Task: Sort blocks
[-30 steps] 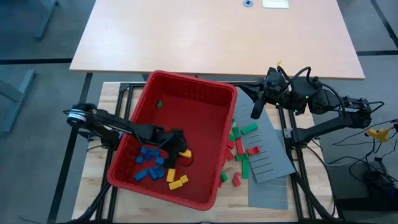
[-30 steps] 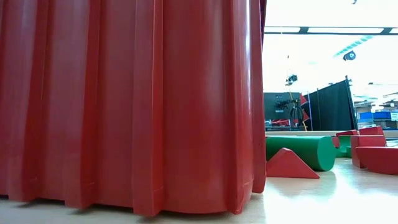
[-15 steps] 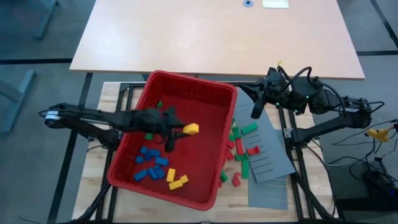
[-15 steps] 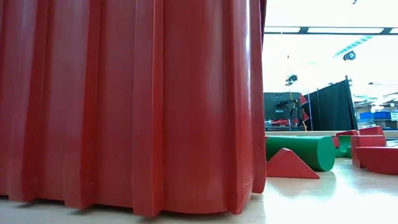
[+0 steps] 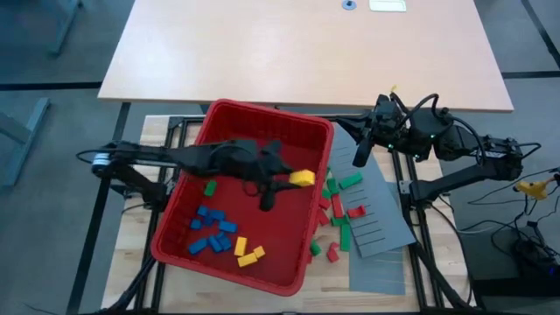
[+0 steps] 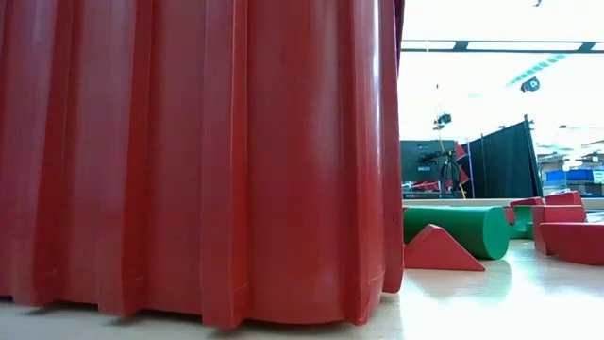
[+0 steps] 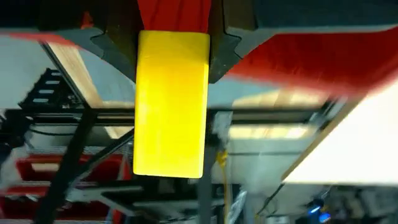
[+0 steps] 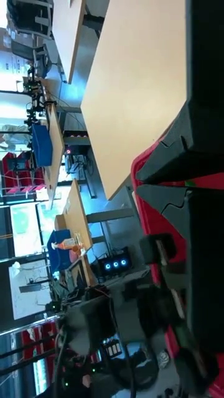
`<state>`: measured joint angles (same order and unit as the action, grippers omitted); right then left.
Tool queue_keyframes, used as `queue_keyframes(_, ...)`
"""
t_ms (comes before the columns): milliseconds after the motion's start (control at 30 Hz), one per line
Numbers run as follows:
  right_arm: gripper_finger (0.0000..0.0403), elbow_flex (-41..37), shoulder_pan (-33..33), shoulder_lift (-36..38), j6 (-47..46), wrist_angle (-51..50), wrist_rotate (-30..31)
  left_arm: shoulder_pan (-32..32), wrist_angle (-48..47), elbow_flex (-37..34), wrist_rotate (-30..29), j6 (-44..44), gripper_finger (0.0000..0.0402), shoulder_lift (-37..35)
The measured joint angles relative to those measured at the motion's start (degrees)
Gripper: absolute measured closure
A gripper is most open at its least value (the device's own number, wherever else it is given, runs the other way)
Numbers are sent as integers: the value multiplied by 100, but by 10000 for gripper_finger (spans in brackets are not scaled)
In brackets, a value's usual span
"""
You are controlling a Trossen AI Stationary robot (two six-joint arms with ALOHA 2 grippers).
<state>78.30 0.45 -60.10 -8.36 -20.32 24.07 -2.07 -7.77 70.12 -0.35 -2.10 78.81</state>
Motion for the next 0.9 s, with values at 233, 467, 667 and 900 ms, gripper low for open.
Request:
queue_keyframes(233, 403, 0, 2, 0, 0, -2, -2, 19, -986, 1822, 630, 573, 290, 1633)
queue_keyframes(467, 403, 0, 2, 7, 0, -1, -1, 20, -1297, 2764, 1284, 588, 290, 2641)
queue_keyframes(667, 403, 0, 2, 4, -2, 1, -1, 46, -1254, 2976, 1401, 619, 290, 2867)
queue_keyframes(900, 403, 0, 0, 2, -4, 2, 0, 96, -1303, 2971, 1488, 611, 290, 2897)
